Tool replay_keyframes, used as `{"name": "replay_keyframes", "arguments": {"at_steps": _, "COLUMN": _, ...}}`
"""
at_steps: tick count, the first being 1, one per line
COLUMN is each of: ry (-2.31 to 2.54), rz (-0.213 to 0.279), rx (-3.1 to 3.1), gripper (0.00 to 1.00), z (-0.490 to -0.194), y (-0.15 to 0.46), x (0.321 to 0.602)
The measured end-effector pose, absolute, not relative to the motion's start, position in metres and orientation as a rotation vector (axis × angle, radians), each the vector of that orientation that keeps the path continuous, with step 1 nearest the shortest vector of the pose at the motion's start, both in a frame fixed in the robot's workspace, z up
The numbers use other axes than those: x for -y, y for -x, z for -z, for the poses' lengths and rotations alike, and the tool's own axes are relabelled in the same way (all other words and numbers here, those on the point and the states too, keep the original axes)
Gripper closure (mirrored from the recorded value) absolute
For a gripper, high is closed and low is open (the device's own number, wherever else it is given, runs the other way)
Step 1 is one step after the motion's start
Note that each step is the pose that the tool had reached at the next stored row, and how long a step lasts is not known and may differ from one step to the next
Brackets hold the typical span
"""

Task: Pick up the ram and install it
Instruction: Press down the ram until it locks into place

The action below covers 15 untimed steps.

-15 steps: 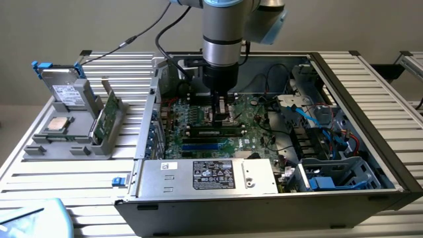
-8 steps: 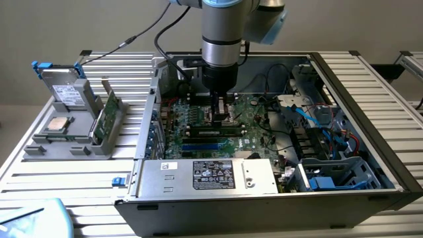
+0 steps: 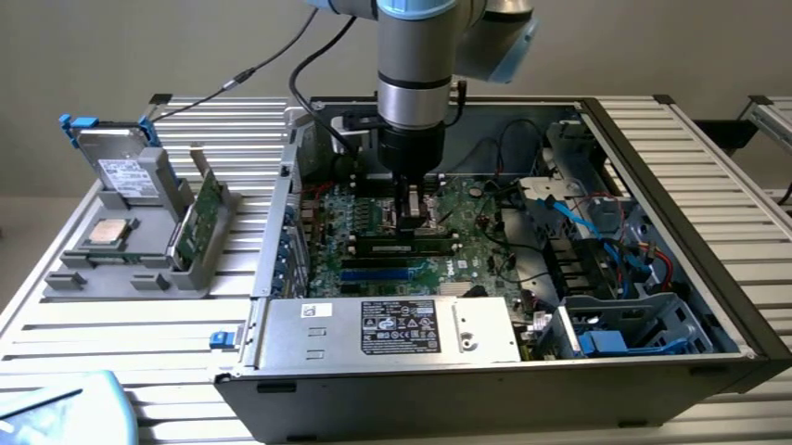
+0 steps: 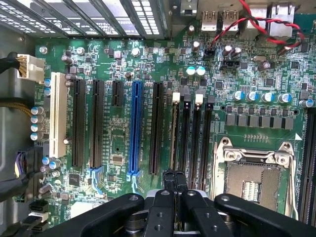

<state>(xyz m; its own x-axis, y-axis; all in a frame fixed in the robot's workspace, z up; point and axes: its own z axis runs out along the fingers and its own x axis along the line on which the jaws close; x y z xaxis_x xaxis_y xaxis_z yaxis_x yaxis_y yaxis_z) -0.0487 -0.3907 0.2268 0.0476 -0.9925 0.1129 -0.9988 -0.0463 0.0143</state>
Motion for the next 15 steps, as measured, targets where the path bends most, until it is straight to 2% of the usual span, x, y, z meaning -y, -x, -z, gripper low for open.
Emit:
{"name": "replay_keyframes", "arguments": {"at_steps": 7, "ry": -2.209, "rz": -0.108, "rx": 2.108, "gripper": 0.89, "z": -0.225, "y": 0.049, "x": 0.391}}
{"name": "replay_keyframes", "arguments": {"at_steps": 15, "ry": -2.212, "rz": -0.083, "rx": 2.109, "gripper": 0.89, "z": -0.244, "y": 0.046, "x": 0.399}}
